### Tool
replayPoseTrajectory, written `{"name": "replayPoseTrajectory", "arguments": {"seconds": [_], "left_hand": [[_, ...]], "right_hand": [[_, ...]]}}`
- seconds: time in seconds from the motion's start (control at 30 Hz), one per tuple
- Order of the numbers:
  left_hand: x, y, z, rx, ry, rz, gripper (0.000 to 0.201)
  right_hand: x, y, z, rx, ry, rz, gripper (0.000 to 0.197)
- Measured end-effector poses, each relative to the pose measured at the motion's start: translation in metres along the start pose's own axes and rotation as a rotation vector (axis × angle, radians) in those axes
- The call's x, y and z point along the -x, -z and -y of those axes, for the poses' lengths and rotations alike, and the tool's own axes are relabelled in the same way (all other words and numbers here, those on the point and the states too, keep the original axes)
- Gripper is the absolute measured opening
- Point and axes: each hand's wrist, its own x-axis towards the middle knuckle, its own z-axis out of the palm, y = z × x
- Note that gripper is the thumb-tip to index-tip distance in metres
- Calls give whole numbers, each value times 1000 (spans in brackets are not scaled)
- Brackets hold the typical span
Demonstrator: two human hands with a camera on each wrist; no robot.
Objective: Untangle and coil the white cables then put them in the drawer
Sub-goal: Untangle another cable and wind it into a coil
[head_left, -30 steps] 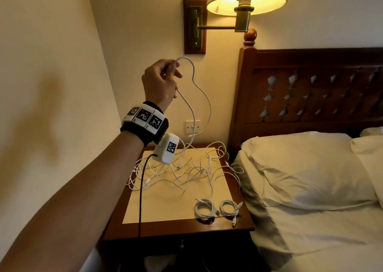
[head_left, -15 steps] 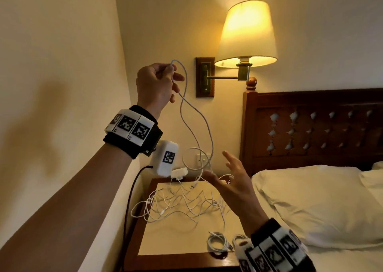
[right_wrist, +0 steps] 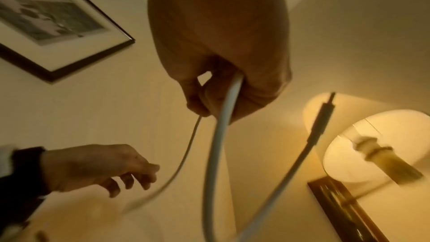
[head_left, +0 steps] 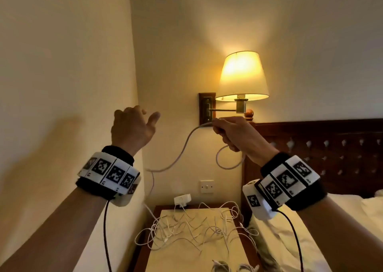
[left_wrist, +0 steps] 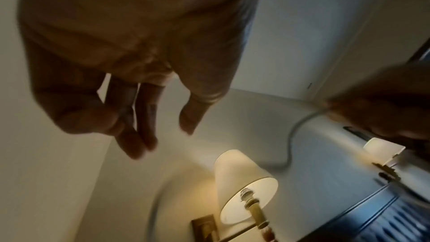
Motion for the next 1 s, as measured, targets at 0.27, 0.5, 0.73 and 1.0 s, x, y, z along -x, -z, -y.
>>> {"name": "replayPoseTrajectory", "arguments": {"seconds": [0.27, 0.5, 0.73, 1.0], "left_hand": [[28, 2, -36, 572, -275, 186, 24], [16, -8, 39, 289, -1, -87, 30], [43, -9, 17, 370, -179, 434, 58], [65, -21, -36, 785, -136, 234, 27]], "right_hand": [[-17, -5, 27, 216, 45, 169, 37], [2, 22, -6, 151, -101, 142, 39], [-3, 11, 21, 258, 22, 205, 39], [-9, 6, 34, 387, 109, 343, 18]]}}
